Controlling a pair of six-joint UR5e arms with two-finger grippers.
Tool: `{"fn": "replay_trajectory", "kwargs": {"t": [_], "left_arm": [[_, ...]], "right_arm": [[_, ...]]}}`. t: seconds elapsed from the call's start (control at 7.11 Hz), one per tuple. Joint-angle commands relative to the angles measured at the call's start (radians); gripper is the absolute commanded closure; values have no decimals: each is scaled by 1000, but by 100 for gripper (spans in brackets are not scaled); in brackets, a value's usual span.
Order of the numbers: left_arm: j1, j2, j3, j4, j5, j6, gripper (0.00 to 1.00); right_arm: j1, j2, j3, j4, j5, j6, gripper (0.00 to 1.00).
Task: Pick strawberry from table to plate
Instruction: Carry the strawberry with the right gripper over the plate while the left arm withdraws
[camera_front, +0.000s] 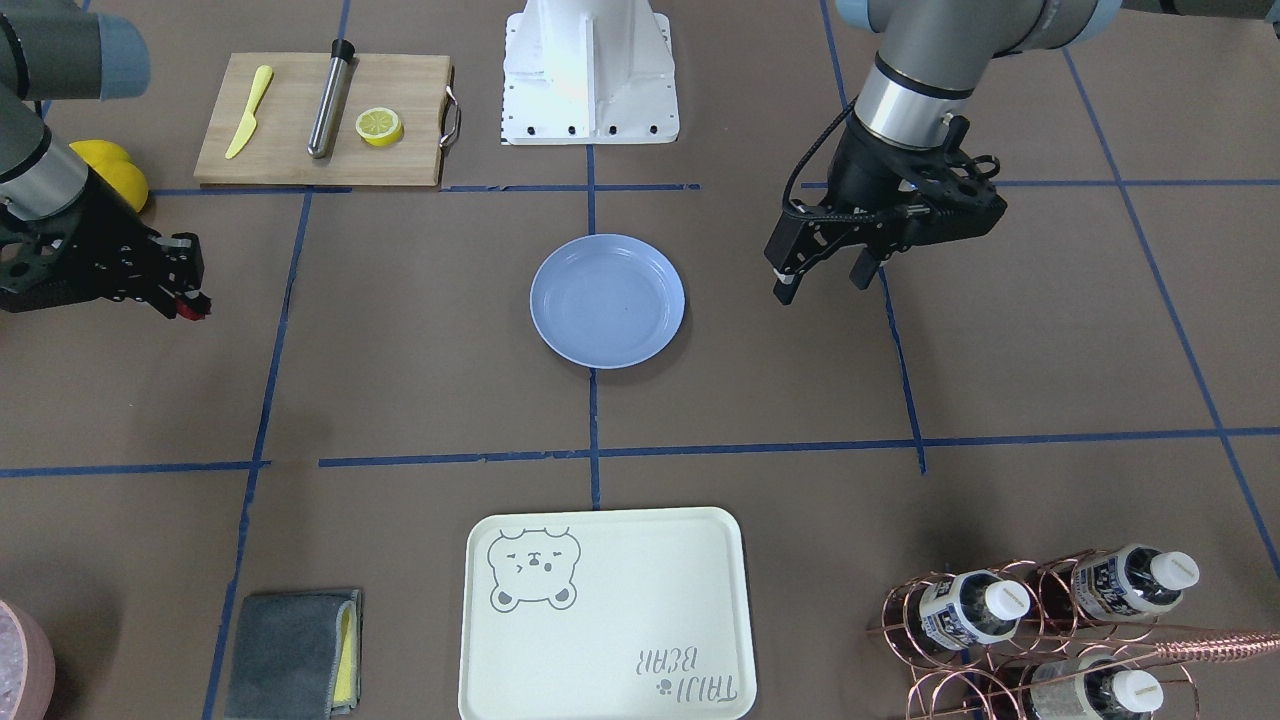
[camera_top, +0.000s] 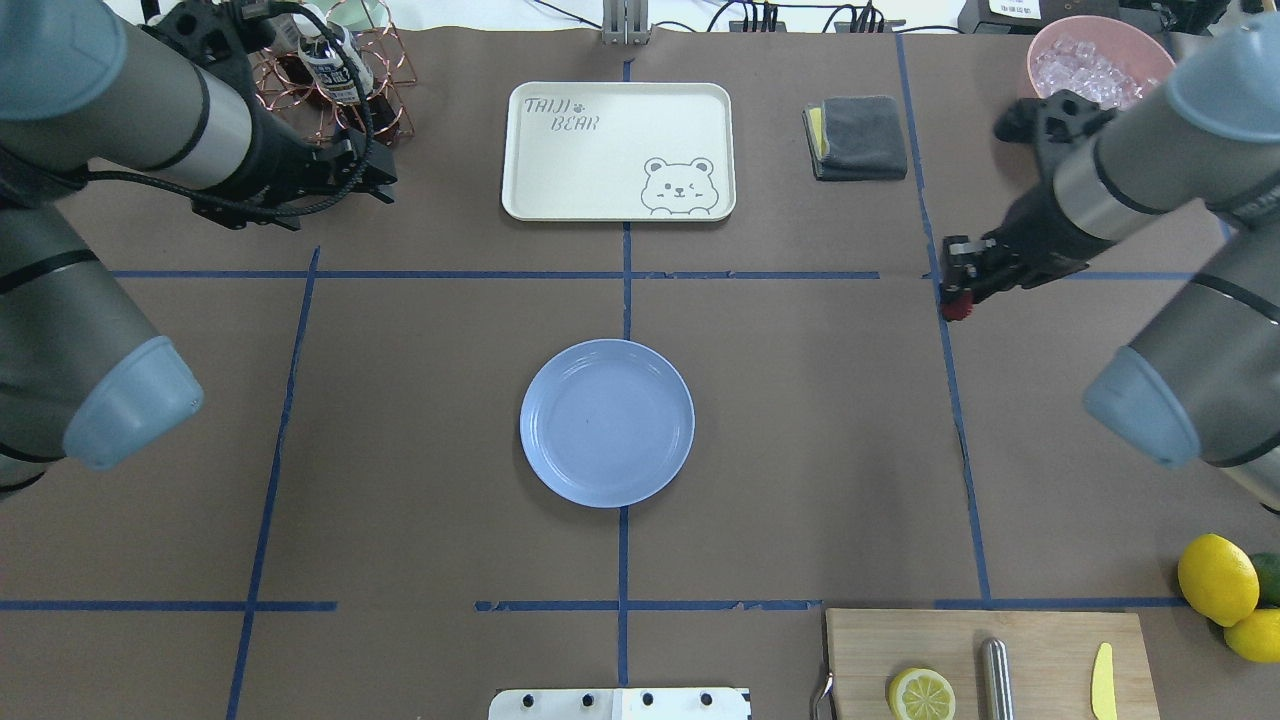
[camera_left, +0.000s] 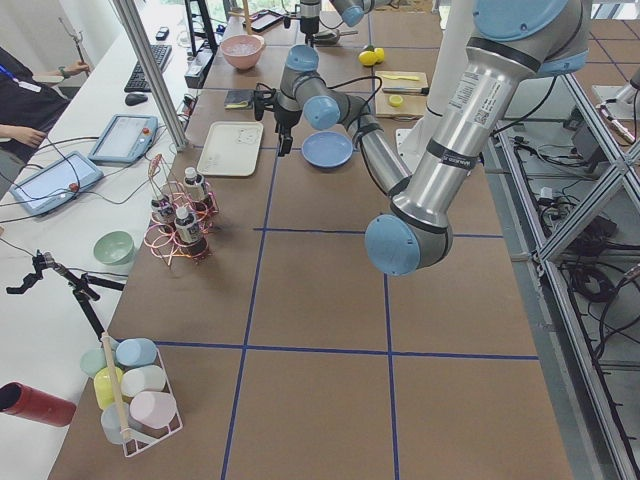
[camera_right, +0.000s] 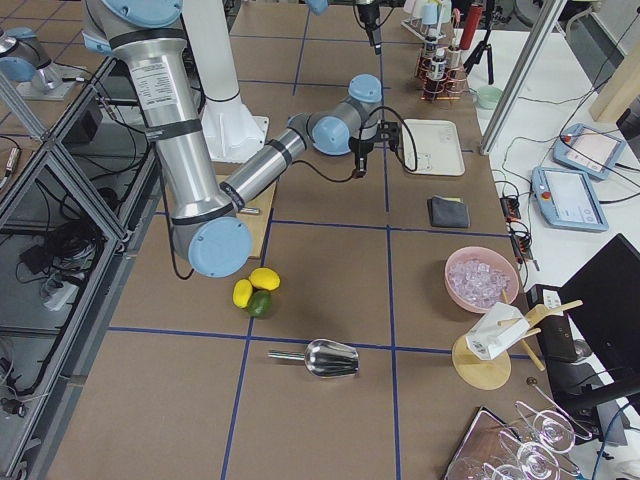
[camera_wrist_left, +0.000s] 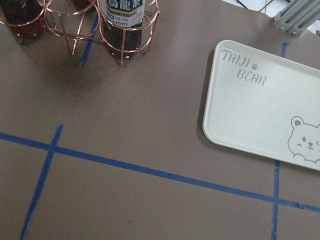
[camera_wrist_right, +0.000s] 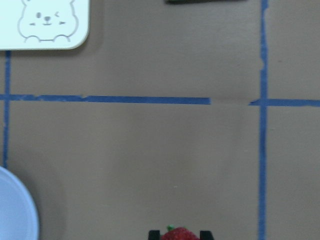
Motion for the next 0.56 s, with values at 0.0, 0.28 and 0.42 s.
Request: {"fn": "replay_trajectory", "kwargs": {"t": [0.0, 0.28, 0.42], "left_arm": [[-65, 88, 0, 3, -33, 218, 0], [-126, 169, 2, 1, -31, 418, 0], [-173, 213, 3, 1, -34, 560, 0]], "right_arm": [[-165, 178, -27, -76, -115, 190, 100], [-299, 298, -146, -74, -222, 261, 100], [-348, 335, -214, -69, -261, 272, 100]]}}
